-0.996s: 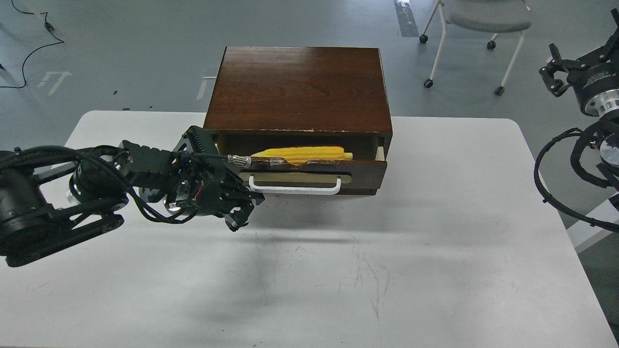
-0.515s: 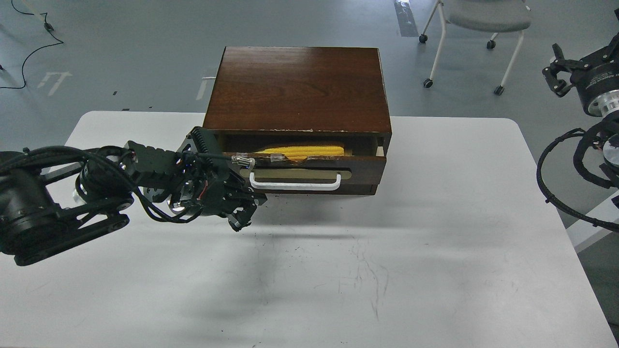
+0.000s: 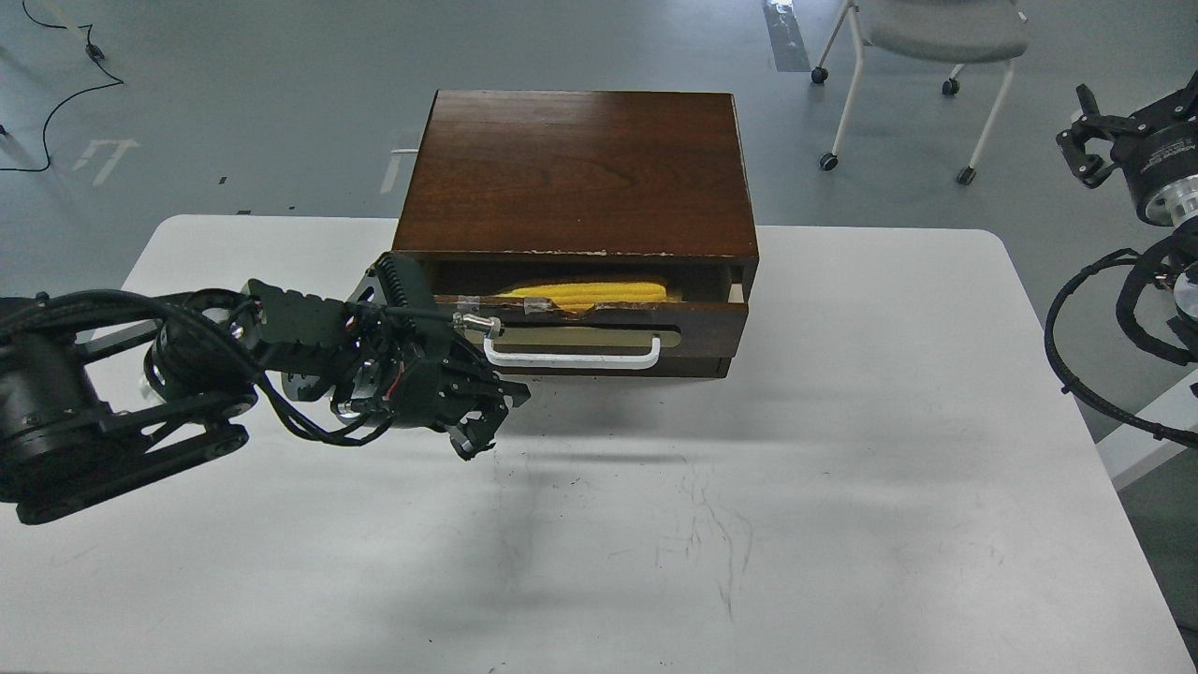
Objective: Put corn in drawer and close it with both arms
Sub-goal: 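Push the drawer front with the left gripper toward the cabinet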
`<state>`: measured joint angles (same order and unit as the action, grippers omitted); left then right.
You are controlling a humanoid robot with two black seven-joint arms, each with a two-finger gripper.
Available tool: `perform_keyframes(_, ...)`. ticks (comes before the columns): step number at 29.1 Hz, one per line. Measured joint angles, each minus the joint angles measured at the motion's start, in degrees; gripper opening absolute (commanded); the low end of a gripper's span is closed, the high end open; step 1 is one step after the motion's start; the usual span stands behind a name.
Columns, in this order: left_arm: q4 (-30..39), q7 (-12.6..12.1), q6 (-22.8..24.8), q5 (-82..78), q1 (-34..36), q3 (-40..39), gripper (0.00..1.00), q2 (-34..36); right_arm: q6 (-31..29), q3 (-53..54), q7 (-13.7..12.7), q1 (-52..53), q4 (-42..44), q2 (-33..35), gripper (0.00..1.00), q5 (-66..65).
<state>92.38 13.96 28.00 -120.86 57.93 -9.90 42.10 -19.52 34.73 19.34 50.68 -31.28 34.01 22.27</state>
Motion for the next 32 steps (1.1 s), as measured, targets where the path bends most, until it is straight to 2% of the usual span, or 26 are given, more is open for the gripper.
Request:
perform_keyframes(7, -0.3, -0.1, 0.0, 0.0, 0.1, 0.0, 0.00, -0.4, -0.3, 0.1, 0.0, -0.4, 0.1, 1.9, 1.00, 0.0)
perform_keyframes(32, -1.5, -0.2, 0.0, 0.1, 0.1, -0.1, 0.00, -0.2, 0.0, 0.0, 0.0, 0.1, -0.2, 1.9, 1.00, 0.0)
